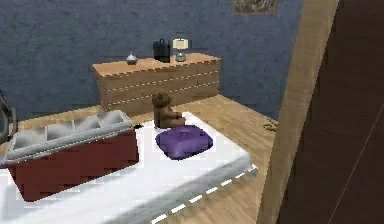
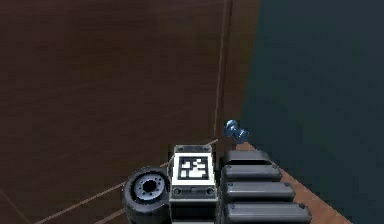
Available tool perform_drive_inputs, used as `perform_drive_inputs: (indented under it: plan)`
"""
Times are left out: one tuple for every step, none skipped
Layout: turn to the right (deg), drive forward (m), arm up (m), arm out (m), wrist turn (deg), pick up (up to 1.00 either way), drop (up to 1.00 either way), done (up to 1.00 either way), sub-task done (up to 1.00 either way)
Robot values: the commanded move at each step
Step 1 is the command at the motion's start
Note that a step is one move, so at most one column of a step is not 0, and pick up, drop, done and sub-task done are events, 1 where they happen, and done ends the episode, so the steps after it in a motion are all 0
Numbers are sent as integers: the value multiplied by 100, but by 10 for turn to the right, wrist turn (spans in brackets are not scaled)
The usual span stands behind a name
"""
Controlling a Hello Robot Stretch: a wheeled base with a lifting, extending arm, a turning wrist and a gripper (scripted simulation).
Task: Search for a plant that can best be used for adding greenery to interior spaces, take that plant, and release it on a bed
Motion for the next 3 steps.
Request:
perform_drive_inputs:
  plan:
    - [-90, 0, 0, 0, 0, 0, 0, 0, 0]
    - [0, 55, 0, 0, 0, 0, 0, 0, 0]
    - [450, 0, 0, 0, 0, 0, 0, 0, 0]
